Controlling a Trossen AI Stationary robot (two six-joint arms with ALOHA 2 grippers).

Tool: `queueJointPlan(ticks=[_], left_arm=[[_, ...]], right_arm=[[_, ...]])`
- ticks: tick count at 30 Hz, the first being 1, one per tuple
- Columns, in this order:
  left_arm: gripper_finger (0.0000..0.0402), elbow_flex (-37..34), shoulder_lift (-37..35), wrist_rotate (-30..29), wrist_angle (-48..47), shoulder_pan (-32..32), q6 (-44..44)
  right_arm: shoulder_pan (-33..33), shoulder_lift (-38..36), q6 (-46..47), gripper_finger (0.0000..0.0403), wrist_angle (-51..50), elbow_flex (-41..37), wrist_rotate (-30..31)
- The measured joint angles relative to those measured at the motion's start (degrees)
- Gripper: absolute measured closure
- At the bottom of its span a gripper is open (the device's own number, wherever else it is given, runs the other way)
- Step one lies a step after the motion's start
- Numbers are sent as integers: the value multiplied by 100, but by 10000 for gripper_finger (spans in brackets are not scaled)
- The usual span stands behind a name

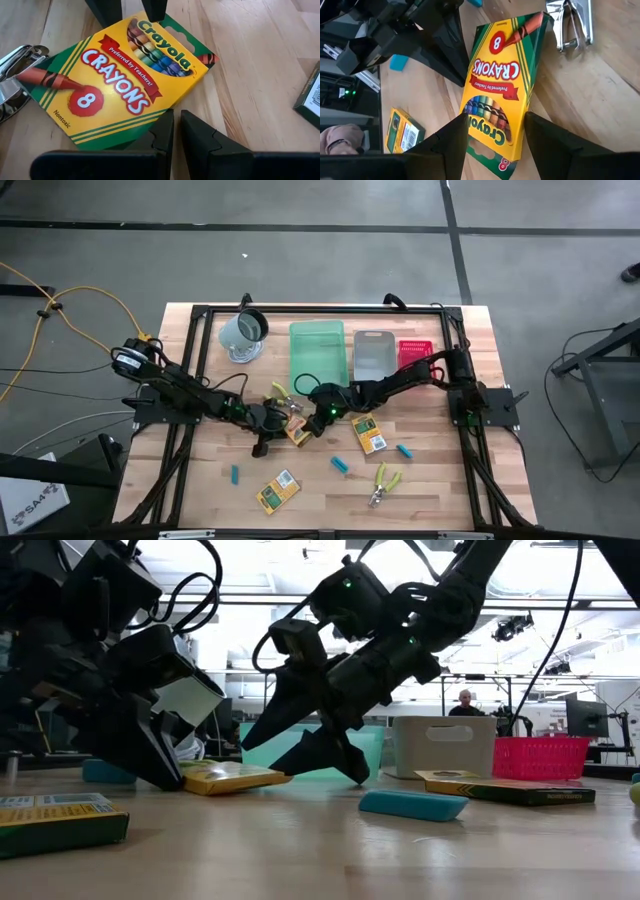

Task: Pick & Place School Supplies
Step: Put the top left yellow crayon box into the green bin

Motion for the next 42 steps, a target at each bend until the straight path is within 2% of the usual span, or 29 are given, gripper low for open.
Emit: queueJointPlan(ticks=[12, 19, 34, 38, 42], left_arm=[[366, 0, 0, 126, -13, -9, -131], [366, 20, 7, 46, 9, 0, -151], [366, 13, 4, 68, -9, -7, -166], [366, 11, 2, 68, -9, -7, -166], [366, 11, 2, 70, 17, -11, -166]], right_arm=[[-44, 7, -165, 220, 368, 29, 80], [-47, -15, -253, 220, 1302, 72, -352], [-73, -11, -298, 220, 411, 55, -52], [-76, -11, -468, 220, 556, 55, -174], [-192, -11, -501, 220, 1130, 48, -495]])
